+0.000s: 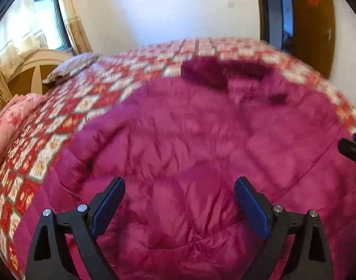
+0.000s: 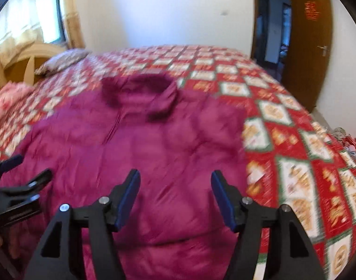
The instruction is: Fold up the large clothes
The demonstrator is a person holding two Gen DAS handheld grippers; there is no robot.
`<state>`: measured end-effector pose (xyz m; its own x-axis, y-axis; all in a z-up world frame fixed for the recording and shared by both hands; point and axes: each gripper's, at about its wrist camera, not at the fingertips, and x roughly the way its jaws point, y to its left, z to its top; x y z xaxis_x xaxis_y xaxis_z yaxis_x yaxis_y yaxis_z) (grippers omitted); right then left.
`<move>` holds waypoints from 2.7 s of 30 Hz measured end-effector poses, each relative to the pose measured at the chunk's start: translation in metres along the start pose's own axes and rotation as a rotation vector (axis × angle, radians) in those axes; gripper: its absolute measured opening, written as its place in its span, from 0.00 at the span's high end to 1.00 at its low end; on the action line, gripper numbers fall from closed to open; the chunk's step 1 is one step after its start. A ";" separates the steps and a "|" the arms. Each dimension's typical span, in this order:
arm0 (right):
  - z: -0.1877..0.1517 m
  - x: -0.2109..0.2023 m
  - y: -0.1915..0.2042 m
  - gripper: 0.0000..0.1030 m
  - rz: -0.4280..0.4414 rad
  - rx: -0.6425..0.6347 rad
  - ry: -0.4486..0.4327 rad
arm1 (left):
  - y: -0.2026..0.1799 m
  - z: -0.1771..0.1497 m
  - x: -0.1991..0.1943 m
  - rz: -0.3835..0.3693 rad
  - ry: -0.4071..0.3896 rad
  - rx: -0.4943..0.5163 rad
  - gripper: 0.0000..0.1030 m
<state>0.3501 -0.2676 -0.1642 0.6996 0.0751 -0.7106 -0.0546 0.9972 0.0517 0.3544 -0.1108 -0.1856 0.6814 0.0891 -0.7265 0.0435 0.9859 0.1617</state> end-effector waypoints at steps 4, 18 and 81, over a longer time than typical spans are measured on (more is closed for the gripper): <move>-0.017 0.026 0.004 0.37 -0.014 -0.009 0.048 | 0.005 -0.007 0.018 -0.034 0.038 -0.032 0.07; -0.020 0.036 0.010 0.36 -0.058 -0.033 0.071 | 0.003 -0.009 0.025 -0.029 0.052 -0.039 0.02; -0.065 -0.080 0.058 0.03 0.019 -0.107 -0.209 | 0.259 -0.059 -0.123 0.164 -0.155 -0.261 0.85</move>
<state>0.2443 -0.2162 -0.1503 0.8296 0.1043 -0.5485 -0.1369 0.9904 -0.0187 0.2391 0.1421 -0.0936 0.7676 0.2461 -0.5918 -0.2504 0.9651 0.0765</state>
